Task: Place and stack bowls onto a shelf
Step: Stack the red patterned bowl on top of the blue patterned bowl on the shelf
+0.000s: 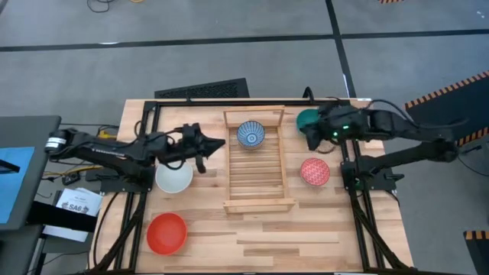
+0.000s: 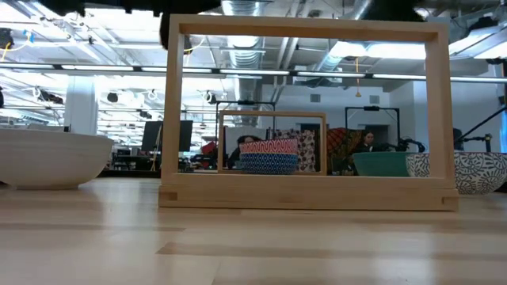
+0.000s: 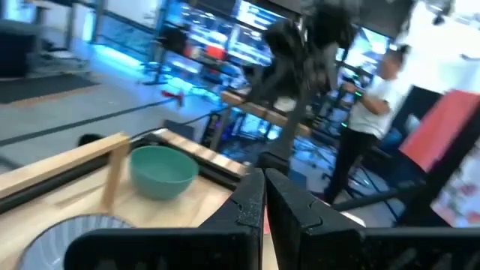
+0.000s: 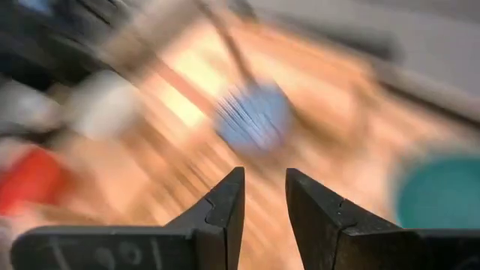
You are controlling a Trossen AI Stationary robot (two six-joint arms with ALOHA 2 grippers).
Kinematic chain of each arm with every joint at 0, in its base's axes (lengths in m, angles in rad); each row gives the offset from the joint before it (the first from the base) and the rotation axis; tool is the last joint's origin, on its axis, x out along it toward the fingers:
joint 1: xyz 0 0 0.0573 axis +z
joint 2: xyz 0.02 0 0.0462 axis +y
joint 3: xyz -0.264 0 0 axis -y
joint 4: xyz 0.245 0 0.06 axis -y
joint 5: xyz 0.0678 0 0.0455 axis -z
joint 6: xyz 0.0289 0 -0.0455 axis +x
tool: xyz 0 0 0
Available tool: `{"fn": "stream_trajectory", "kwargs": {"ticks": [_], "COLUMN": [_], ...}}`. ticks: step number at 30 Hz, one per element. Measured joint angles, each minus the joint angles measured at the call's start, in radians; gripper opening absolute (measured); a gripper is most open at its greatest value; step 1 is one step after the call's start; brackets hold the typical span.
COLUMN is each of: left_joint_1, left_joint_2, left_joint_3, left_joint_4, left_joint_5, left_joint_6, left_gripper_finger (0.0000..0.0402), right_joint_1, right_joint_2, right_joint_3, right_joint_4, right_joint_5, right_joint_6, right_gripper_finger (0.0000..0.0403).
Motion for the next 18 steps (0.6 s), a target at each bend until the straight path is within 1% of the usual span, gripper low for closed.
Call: {"fn": "stream_trajectory", "kwargs": {"ticks": [2,4,6,7,10,12,15,18], "left_joint_1": [-0.004,-0.004,-0.004,-0.004,-0.004,-0.004,-0.004,-0.004], "left_joint_2": [-0.019,-0.023,-0.020,-0.017,-0.017,-0.016,-0.016,-0.016], "left_joint_3": [-0.016,-0.021,-0.022,-0.022,-0.022,-0.022,-0.022,-0.022], "left_joint_4": [-0.007,-0.006,-0.006,-0.005,-0.027,-0.045,-0.047,-0.049], "left_joint_5": [-0.024,-0.030,-0.030,-0.030,-0.031,-0.032,-0.035,-0.039], "left_joint_6": [-0.013,-0.013,-0.014,-0.014,-0.016,-0.016,-0.016,-0.016], "left_gripper_finger": [0.0000,0.0000,0.0000,0.0000,0.0000,0.0000,0.0000,0.0000], "right_joint_1": [-0.022,-0.035,-0.031,-0.020,0.028,0.055,0.106,0.145], "right_joint_2": [0.020,0.040,0.057,0.057,0.039,0.019,-0.005,-0.009], "right_joint_3": [-0.001,-0.014,-0.053,-0.078,-0.170,-0.231,-0.311,-0.353], "right_joint_4": [-0.194,-0.359,-0.469,-0.493,-0.504,-0.473,-0.414,-0.378], "right_joint_5": [-0.019,-0.077,-0.136,-0.152,-0.191,-0.215,-0.240,-0.245], "right_joint_6": [0.095,0.164,0.218,0.249,0.344,0.405,0.510,0.627], "right_gripper_finger": [0.0124,0.0124,0.0124,0.0124,0.0126,0.0132,0.0151,0.0176]}}
